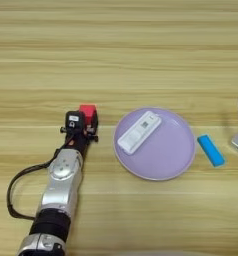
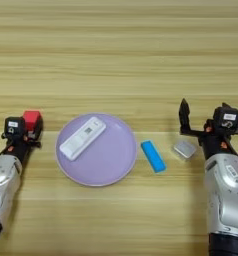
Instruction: Move the objects on the table
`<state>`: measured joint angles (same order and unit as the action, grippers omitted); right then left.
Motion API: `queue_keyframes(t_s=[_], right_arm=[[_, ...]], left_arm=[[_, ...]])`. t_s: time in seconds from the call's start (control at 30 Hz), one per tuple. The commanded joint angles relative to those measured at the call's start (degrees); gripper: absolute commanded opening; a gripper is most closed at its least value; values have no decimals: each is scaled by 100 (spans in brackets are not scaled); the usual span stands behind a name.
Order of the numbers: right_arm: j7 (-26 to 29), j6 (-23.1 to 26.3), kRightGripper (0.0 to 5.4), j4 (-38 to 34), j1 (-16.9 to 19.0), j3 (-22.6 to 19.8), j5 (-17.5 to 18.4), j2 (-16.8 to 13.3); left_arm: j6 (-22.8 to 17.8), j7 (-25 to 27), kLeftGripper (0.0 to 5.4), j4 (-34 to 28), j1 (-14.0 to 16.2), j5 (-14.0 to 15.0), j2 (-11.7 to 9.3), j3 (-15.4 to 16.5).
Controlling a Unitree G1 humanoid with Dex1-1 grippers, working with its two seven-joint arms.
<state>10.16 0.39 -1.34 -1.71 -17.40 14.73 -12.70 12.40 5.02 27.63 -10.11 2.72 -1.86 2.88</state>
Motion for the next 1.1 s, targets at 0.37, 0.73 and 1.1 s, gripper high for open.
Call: queue_keyframes(t_s=[0.37, 0.73, 1.1], right_arm=[[-11, -33, 540, 51, -10, 4, -15, 3], [3, -34, 540, 74, -6, -14, -12, -17], [0, -73, 540, 97, 73, -2, -62, -10]], left_arm=[[136, -15, 334, 253, -84, -44, -19, 9], [536, 108, 447, 22, -31, 140, 49, 95], [653, 210, 536, -545, 146, 400, 46, 192]])
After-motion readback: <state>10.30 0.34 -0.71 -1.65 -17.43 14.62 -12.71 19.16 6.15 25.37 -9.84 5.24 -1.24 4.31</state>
